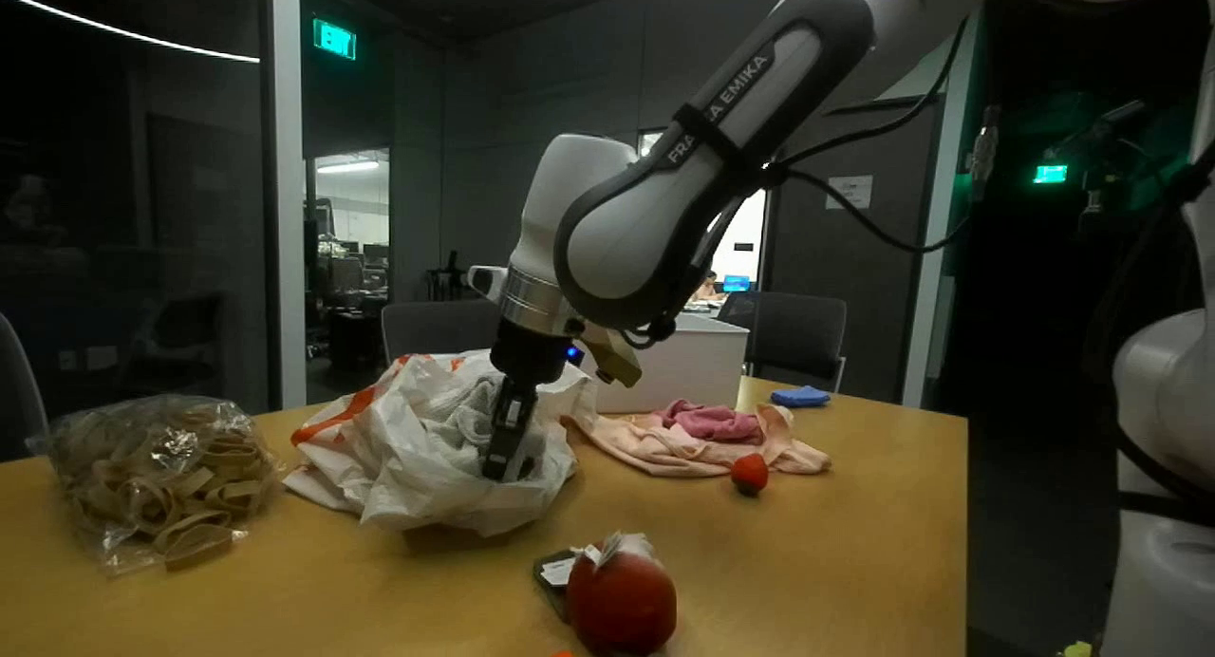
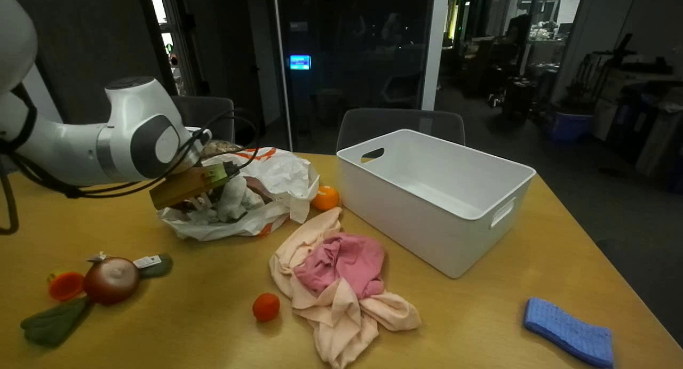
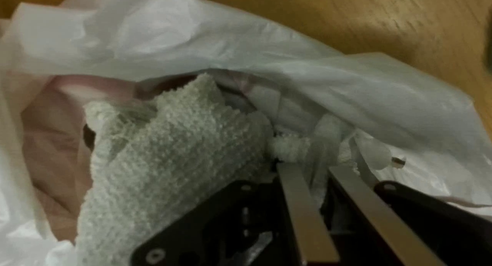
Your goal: Put the brown plush toy and towel in the plastic
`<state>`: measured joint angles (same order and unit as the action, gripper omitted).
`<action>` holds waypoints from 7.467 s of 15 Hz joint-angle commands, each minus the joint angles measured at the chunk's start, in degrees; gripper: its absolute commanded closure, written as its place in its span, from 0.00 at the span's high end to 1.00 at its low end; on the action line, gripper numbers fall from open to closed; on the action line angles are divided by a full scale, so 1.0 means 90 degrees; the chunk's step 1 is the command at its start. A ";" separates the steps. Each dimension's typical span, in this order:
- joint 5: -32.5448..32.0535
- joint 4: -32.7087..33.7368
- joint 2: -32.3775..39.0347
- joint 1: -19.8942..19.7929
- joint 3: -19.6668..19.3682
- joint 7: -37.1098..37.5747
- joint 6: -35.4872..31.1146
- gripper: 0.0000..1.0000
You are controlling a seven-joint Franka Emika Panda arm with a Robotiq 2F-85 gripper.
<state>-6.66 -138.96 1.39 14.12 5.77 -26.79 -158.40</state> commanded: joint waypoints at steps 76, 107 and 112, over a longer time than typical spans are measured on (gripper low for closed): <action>0.2336 0.1080 0.0649 -0.0601 0.0561 -0.3508 0.2584 0.05; 0.3460 0.1849 -0.0958 -0.0703 0.0257 -0.2365 0.4814 0.35; 0.2917 0.1469 -0.1403 -0.0708 0.0254 -0.1909 0.4359 0.69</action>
<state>22.10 -123.12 -7.17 6.84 8.59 -47.20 -116.42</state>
